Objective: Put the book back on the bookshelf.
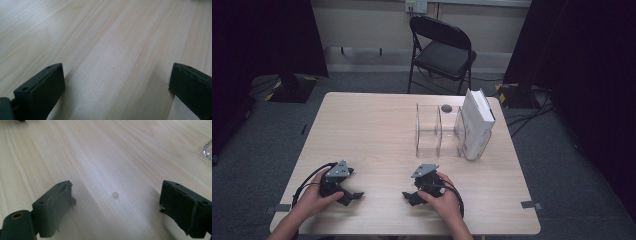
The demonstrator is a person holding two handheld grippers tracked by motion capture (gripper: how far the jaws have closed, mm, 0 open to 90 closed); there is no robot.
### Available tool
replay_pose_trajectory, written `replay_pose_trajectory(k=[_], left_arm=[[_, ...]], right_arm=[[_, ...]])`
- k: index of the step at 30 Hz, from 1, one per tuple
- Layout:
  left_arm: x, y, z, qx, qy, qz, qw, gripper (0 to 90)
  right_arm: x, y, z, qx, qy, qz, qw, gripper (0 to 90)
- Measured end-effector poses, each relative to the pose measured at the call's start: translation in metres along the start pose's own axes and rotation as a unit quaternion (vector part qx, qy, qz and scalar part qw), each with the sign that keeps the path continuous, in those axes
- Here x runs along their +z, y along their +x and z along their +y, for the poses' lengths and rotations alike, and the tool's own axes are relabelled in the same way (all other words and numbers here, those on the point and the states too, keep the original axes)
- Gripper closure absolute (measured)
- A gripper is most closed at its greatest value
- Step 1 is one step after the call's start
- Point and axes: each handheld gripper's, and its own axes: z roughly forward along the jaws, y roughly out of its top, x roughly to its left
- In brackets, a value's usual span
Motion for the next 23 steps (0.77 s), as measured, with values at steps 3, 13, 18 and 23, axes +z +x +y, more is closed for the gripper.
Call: replay_pose_trajectory(k=[3, 13, 18, 23], left_arm=[[0.0000, 0.0000, 0.0000, 0.000, 0.000, 0.000, 1.0000, 0.0], [0.0000, 0.0000, 0.0000, 0.000, 0.000, 0.000, 1.0000, 0.0], [0.0000, 0.0000, 0.0000, 0.000, 0.000, 0.000, 1.0000, 0.0], [0.0000, 0.0000, 0.0000, 0.000, 0.000, 0.000, 1.0000, 0.0]], right_arm=[[0.0001, 0.0011, -0.0043, 0.006, -0.017, -0.005, 0.9998, 9.8], [0.0000, 0.0012, -0.0041, 0.008, -0.016, -0.005, 0.9998, 9.6], [0.0003, 0.0017, -0.0041, 0.008, -0.016, -0.006, 0.9998, 9.6], [0.0002, 0.0024, -0.0041, 0.009, -0.015, -0.009, 0.9998, 9.5]])
